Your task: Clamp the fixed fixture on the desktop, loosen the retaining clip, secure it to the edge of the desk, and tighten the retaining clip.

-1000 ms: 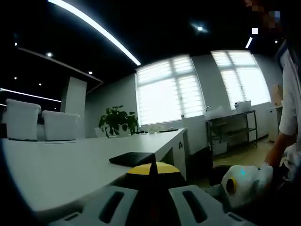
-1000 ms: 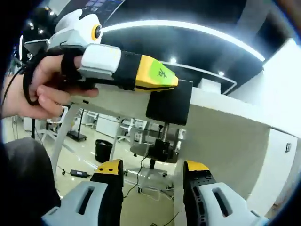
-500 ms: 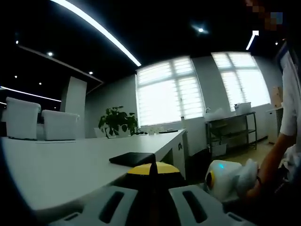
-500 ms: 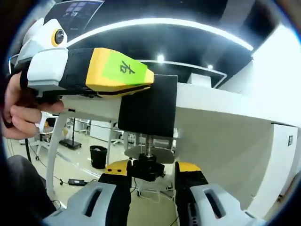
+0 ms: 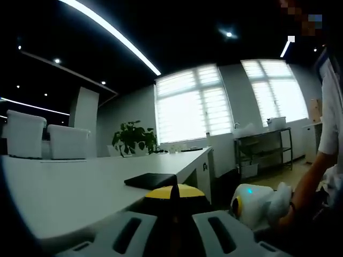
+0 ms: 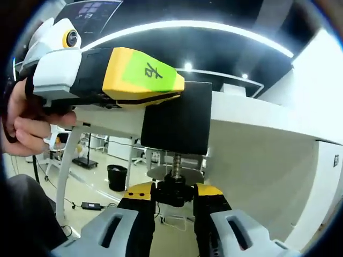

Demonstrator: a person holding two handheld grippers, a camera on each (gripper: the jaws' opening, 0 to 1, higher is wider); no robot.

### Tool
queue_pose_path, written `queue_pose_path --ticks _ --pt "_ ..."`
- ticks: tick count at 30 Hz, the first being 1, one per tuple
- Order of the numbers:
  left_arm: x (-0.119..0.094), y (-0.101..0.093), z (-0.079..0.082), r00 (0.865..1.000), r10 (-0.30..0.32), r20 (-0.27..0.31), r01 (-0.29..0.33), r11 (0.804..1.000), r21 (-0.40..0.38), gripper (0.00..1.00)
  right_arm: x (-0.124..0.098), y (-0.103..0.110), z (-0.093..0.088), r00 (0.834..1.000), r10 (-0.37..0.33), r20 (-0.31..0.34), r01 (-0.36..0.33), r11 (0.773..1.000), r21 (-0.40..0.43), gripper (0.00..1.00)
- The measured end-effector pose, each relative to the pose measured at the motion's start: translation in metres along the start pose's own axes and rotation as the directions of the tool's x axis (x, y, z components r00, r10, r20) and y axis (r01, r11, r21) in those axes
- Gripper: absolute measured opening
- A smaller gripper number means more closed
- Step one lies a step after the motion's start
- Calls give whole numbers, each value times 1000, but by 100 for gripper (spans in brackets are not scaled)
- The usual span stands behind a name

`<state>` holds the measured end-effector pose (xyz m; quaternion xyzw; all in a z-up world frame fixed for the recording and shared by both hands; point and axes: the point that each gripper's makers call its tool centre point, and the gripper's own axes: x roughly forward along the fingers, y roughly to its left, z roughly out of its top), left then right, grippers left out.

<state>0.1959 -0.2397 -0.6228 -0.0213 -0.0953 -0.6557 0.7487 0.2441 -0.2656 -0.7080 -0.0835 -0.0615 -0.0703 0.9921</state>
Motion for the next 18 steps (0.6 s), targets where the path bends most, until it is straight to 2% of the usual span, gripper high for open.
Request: queue_pose_path --ticks 5,10,13,18 --pt "0 1 0 1000 0 0 0 1000 0 3 6 1 -1 997 74 15 -74 997 14 26" --pt "0 2 0 1000 -1 4 1 1000 -8 3 9 2 -1 985 170 33 -170 985 16 26" --pt "1 2 0 1000 -3 5 3 1000 -12 3 10 6 0 968 246 49 -247 969 8 26" --pt "1 3 0 1000 -5 8 5 1000 -15 3 12 10 -1 923 380 56 -380 925 -12 26"
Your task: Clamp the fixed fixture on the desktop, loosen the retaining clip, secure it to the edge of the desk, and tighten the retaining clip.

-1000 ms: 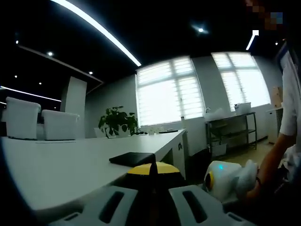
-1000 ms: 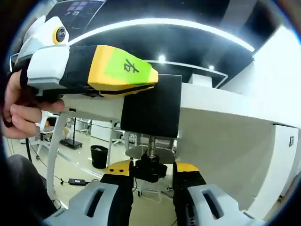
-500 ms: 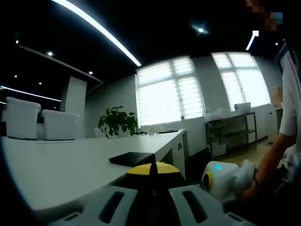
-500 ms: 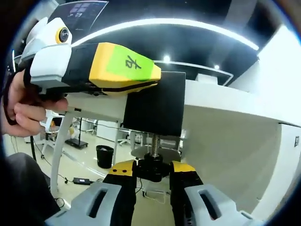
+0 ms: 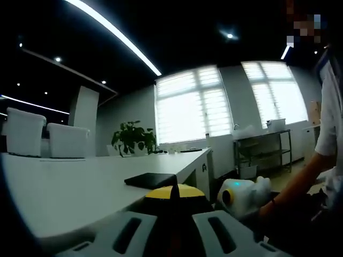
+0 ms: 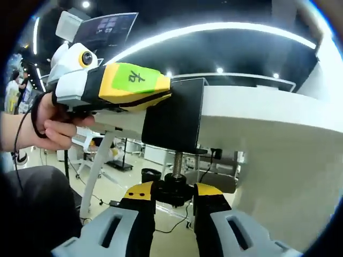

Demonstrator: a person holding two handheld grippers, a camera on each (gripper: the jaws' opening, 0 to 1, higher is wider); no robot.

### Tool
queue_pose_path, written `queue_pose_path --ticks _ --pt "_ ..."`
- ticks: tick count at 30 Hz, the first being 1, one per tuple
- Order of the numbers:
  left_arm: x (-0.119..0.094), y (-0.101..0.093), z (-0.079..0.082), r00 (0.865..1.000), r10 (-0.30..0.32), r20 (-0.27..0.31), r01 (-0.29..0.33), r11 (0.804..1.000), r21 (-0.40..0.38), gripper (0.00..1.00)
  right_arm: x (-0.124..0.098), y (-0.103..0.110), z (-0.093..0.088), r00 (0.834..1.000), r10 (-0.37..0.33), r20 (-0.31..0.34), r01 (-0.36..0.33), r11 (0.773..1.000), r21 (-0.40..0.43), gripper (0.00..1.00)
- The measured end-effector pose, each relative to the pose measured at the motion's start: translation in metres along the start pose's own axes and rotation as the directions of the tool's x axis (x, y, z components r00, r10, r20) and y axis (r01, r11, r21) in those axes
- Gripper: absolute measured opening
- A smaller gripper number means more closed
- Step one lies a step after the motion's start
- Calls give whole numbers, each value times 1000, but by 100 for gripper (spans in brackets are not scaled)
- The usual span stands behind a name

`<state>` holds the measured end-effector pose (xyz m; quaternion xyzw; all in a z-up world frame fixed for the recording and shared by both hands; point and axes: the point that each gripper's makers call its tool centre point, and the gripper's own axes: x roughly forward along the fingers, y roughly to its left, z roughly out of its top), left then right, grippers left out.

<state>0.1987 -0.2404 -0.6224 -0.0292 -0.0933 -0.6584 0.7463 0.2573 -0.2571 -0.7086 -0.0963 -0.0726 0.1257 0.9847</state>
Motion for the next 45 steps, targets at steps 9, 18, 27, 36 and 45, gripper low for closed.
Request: queue_pose_path --ticks 9,18,27,36,45 --pt "0 0 0 1000 -1 4 1 1000 -1 3 4 12 -2 973 229 -26 -231 972 -51 26" --pt "0 0 1 1000 -2 9 3 1000 -11 3 4 11 -5 959 280 -47 -282 959 -29 27" --pt "0 -1 0 1000 -1 5 1 1000 -2 3 -24 2 -21 1000 2 -11 -2 1000 -13 42" --pt "-1 0 0 1000 2 7 -2 1000 -7 3 -61 -4 -13 955 -297 -26 297 943 152 40" --pt "-1 -1 0 1000 7 7 -7 1000 -8 3 -57 10 3 935 -352 -27 353 936 17 40"
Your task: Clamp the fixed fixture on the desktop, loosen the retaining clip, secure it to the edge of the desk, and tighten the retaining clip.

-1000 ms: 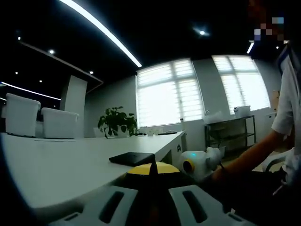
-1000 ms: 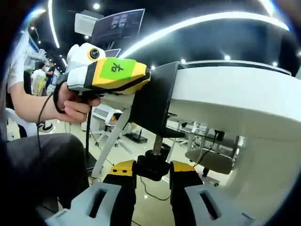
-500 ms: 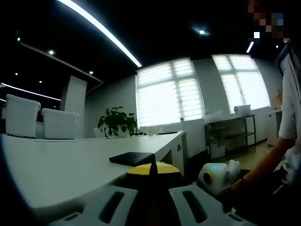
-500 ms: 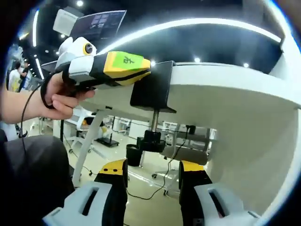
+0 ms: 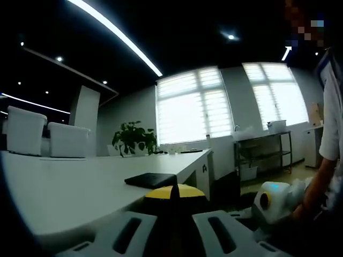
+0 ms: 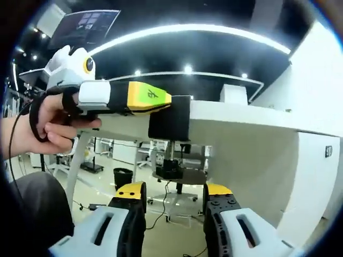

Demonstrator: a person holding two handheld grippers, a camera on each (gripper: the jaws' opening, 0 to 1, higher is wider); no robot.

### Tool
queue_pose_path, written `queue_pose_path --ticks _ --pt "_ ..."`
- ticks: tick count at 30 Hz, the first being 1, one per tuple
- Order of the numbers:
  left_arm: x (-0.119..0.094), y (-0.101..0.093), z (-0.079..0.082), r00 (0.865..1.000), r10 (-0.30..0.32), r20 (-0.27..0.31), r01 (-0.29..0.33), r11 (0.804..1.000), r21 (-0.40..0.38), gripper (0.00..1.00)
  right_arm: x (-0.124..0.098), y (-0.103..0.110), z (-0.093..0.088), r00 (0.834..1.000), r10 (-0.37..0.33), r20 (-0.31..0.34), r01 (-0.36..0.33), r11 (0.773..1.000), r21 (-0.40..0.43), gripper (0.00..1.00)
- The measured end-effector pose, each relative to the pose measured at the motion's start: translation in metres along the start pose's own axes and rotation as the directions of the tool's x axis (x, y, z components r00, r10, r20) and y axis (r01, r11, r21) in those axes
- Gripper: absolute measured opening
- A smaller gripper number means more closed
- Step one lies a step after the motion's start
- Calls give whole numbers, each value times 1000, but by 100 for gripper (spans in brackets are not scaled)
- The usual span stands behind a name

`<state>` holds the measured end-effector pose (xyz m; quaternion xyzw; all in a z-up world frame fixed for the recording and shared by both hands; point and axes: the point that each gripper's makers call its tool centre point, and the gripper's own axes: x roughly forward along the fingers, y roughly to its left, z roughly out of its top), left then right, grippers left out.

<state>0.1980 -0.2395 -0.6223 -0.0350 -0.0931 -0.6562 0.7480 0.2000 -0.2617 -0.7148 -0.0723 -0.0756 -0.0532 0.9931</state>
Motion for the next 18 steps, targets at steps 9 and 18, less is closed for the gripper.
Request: queue_pose_path --ticks 9,18 --pt "0 0 0 1000 -3 3 3 1000 -5 3 23 9 5 1000 -1 1 1 1000 3 40" --pt "-1 -1 0 1000 -8 4 8 1000 -6 3 43 2 7 1000 7 -6 -7 1000 3 25"
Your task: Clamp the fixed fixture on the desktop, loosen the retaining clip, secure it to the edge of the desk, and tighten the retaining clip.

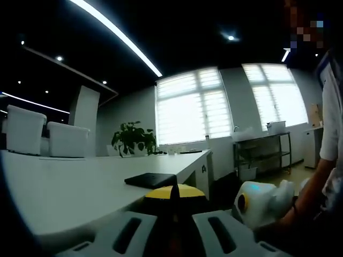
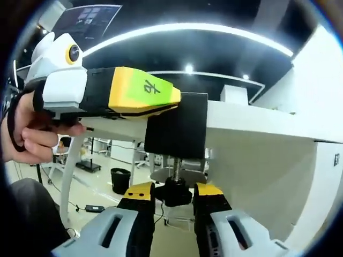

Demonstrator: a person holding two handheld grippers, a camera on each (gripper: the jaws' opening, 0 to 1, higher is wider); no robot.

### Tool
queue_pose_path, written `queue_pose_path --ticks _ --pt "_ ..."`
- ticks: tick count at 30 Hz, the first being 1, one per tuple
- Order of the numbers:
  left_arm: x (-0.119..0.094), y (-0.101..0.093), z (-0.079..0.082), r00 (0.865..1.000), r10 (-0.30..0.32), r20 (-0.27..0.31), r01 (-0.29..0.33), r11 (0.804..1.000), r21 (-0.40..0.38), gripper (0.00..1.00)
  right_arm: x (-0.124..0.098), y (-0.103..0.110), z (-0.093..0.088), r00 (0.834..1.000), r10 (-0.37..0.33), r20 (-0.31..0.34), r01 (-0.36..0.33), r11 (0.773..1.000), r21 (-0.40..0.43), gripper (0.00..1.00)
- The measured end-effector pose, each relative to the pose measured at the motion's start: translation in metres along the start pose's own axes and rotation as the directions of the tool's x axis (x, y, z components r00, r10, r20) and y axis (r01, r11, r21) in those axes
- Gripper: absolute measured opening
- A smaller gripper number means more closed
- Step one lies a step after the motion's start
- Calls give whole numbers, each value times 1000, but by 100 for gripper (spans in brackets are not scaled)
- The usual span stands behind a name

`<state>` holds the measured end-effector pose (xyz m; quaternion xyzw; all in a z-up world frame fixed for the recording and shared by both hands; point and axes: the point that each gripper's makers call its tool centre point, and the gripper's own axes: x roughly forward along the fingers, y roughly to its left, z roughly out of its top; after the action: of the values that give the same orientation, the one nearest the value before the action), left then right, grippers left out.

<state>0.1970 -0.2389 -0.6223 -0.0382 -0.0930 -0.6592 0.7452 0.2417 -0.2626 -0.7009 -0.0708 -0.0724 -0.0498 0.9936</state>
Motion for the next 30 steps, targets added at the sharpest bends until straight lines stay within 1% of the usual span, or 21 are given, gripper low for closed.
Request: queue_pose_path --ticks 4,6,7,10,13,14,15,17,20,21,22,24,30 --pt "0 0 0 1000 -1 1 1 1000 -5 3 0 2 0 999 34 10 -34 999 10 25" --pt "0 1 0 1000 -1 2 1 1000 -5 3 7 -4 -3 999 53 10 -53 999 3 25" --pt "0 1 0 1000 -1 2 1 1000 -4 3 7 -4 -2 998 64 12 -64 998 -6 25" --pt "0 1 0 1000 0 1 0 1000 -2 3 6 -1 -1 992 129 18 -128 992 -21 25" --pt "0 1 0 1000 -1 1 1 1000 -4 3 7 2 0 974 227 11 -226 973 -53 25" --pt "0 1 0 1000 -2 2 2 1000 -6 3 7 5 0 961 276 13 -276 960 -49 25" --pt "0 1 0 1000 -2 3 2 1000 -8 3 6 7 0 951 308 10 -307 951 -41 25" --pt "0 1 0 1000 -2 4 2 1000 -7 3 5 7 0 938 347 7 -347 937 -48 25" --pt "0 1 0 1000 -2 2 2 1000 -7 3 3 9 -2 909 416 0 -415 906 -84 25" --pt "0 1 0 1000 -2 2 2 1000 -6 3 2 13 -2 898 441 -1 -439 894 -88 25" --pt "0 1 0 1000 -1 2 1 1000 -5 3 2 13 -2 892 452 -3 -450 888 -97 25" --pt "1 2 0 1000 -1 3 1 1000 -6 3 2 14 -3 886 463 -5 -461 881 -104 25" --pt "1 2 0 1000 -1 3 1 1000 -5 3 4 16 -5 861 508 3 -507 860 -63 25"
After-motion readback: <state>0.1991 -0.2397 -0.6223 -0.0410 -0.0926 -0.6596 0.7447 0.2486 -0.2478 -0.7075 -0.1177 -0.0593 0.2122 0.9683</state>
